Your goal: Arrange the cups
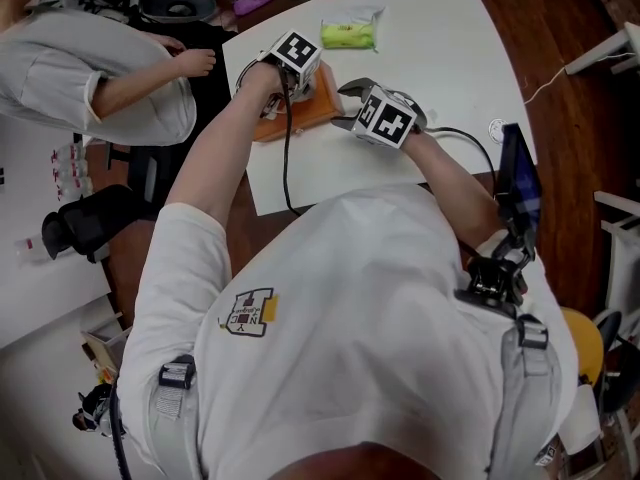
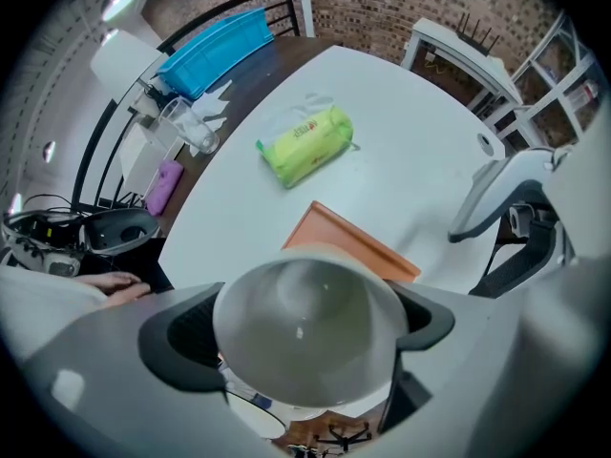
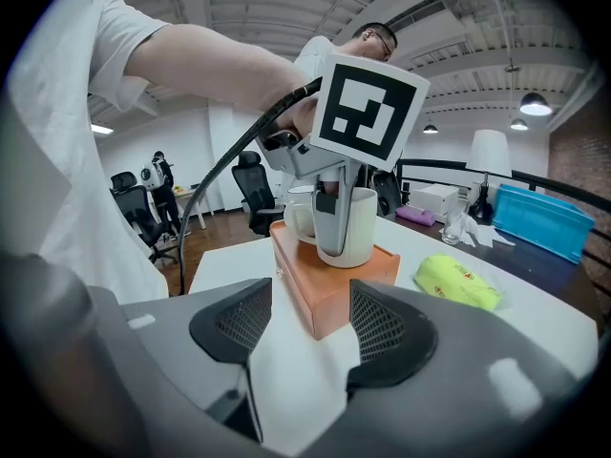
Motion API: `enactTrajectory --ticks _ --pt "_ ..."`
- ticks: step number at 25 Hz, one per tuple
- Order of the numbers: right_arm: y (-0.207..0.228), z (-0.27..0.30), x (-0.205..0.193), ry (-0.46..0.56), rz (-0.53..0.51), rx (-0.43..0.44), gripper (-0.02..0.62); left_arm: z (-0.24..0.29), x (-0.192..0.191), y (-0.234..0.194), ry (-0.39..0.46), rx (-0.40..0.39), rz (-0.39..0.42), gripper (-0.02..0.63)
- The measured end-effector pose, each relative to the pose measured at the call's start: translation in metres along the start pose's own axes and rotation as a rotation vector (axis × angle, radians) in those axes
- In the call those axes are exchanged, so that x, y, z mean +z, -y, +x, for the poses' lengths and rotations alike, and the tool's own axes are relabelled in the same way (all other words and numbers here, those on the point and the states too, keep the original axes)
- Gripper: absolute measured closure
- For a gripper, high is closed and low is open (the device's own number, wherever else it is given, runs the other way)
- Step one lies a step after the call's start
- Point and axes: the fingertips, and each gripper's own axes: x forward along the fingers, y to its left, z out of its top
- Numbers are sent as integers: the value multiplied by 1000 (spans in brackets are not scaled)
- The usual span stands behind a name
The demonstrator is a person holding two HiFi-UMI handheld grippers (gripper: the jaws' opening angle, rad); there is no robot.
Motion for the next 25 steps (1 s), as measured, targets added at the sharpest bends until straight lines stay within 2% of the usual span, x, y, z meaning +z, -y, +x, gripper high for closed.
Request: enactTrajectory --ticks 6,9,12,15,19,22,25 --pt "0 -1 -1 1 -1 1 353 -3 -1 -9 55 -24 21 86" --pt "1 -5 -3 0 5 -1 353 -21 2 -12 118 -26 49 86" --pt "1 -10 -2 1 11 -1 353 -51 6 -17 219 -11 54 86" --pt "-2 -15 -6 -4 22 6 353 -85 8 -13 379 -7 39 97" --pt "-7 -23 -13 -8 43 14 353 -138 9 26 704 -32 24 177" --pt "-10 -26 -19 -9 69 4 354 -159 -7 68 935 -90 -11 261" --pt "-21 -29 -32 -16 142 -7 365 -148 -42 107 1076 -159 -79 384"
